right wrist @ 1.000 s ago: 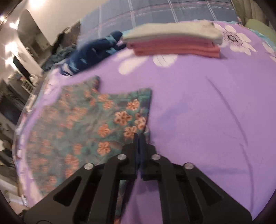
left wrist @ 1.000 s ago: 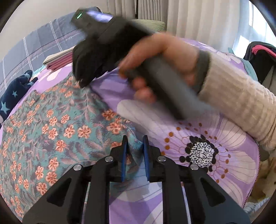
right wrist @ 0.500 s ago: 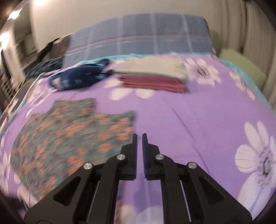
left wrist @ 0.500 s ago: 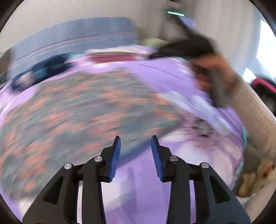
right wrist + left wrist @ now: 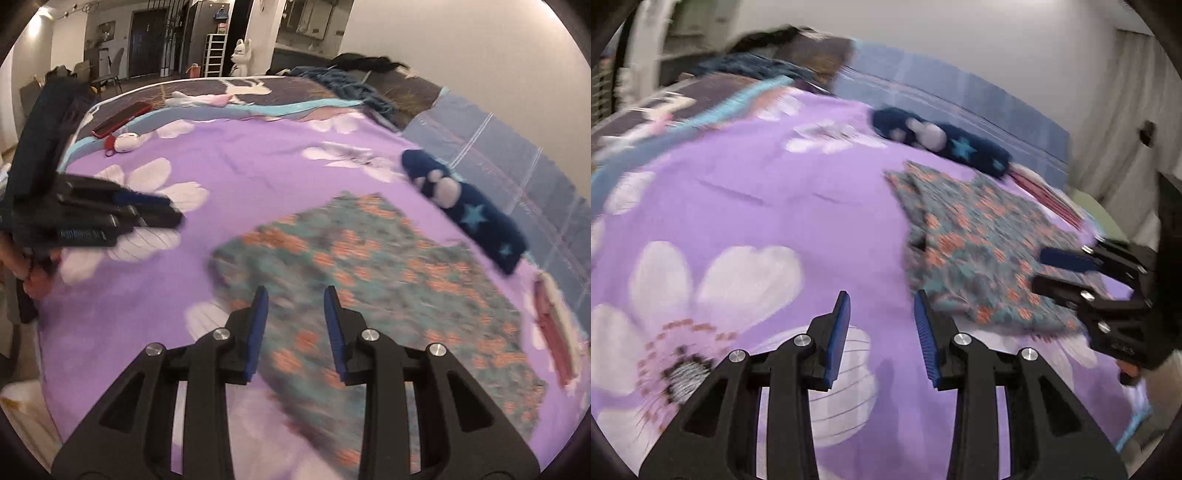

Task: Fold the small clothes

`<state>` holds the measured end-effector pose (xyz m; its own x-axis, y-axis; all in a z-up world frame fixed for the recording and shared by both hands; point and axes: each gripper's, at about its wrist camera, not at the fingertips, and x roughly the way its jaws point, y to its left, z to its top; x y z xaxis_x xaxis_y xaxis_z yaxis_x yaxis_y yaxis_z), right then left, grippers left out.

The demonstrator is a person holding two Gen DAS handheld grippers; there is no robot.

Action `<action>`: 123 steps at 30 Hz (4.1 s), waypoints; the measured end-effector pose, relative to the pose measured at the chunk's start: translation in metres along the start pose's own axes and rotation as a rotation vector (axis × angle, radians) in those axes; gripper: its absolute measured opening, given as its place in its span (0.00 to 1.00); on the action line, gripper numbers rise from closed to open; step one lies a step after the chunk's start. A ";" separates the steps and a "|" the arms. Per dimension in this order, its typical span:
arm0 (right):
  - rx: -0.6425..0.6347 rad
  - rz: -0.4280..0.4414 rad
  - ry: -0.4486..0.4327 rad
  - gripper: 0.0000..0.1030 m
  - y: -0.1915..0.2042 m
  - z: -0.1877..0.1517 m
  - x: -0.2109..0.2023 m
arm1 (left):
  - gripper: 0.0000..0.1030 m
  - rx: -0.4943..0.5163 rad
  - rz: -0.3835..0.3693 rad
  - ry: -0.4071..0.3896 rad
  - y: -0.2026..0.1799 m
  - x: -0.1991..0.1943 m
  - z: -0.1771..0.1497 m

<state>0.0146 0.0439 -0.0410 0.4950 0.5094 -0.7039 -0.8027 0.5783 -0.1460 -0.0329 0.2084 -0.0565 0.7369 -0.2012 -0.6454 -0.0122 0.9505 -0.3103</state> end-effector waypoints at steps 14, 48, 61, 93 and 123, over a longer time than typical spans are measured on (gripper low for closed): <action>0.144 -0.113 0.051 0.42 -0.022 -0.024 -0.024 | 0.00 0.054 -0.260 0.065 0.003 0.019 0.037; -0.090 -0.284 0.019 0.04 0.070 0.017 0.070 | 0.04 -0.252 -0.458 0.224 0.046 0.171 0.128; -0.025 -0.226 0.032 0.30 0.064 0.009 0.064 | 0.41 -0.236 -0.478 0.189 0.061 0.165 0.120; -0.005 -0.263 0.090 0.42 0.065 0.002 0.070 | 0.56 -0.163 -0.482 0.226 0.038 0.176 0.127; 0.231 -0.271 0.034 0.05 0.020 0.021 0.067 | 0.10 -0.058 -0.414 0.256 -0.003 0.203 0.156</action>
<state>0.0385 0.1032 -0.0760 0.6652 0.2987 -0.6843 -0.5456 0.8201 -0.1724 0.2223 0.2013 -0.0776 0.4984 -0.6178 -0.6082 0.2032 0.7653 -0.6108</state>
